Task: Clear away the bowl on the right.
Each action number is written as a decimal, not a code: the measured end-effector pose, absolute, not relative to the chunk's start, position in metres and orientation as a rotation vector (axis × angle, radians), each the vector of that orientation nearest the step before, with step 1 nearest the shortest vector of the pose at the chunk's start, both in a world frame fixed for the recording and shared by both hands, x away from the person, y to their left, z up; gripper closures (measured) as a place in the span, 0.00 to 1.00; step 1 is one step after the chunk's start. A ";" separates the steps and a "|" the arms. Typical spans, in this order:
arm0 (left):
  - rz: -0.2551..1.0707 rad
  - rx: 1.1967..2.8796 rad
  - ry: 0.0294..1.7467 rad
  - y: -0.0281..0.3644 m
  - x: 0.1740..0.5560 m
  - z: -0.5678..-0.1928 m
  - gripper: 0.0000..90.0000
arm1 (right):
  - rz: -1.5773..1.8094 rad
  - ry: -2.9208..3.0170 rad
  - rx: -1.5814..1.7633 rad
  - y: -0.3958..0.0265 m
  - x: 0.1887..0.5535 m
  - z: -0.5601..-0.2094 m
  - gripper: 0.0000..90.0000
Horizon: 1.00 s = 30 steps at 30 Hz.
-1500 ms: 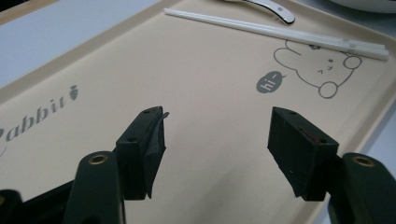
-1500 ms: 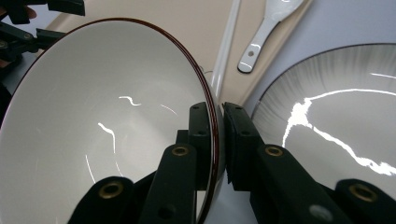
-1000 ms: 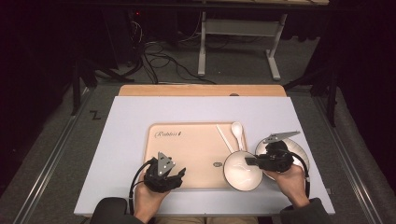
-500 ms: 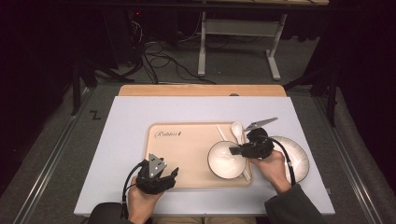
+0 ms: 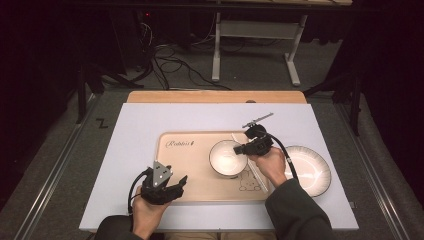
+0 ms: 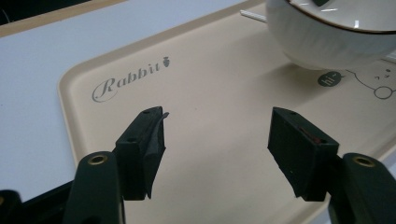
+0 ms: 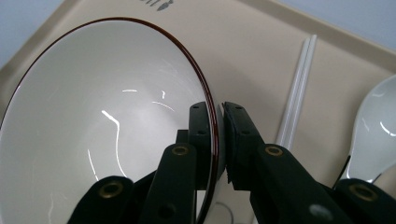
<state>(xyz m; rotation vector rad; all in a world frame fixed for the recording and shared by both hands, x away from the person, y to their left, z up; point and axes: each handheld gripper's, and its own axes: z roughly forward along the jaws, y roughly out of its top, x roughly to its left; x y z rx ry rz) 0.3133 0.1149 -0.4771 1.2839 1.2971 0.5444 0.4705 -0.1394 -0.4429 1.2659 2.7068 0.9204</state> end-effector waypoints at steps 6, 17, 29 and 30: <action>0.525 1.309 1.280 0.110 0.318 -0.478 0.41 | 0.896 2.669 1.348 -0.132 0.489 -0.453 0.93; 0.495 1.314 1.267 0.103 0.322 -0.478 0.41 | 0.885 2.587 1.502 -0.125 0.515 -0.469 0.93; 0.498 1.308 1.275 0.105 0.320 -0.479 0.41 | 0.827 2.565 1.488 -0.116 0.525 -0.474 0.93; 0.497 1.303 1.278 0.104 0.320 -0.479 0.41 | 0.827 2.564 1.495 -0.116 0.525 -0.474 0.93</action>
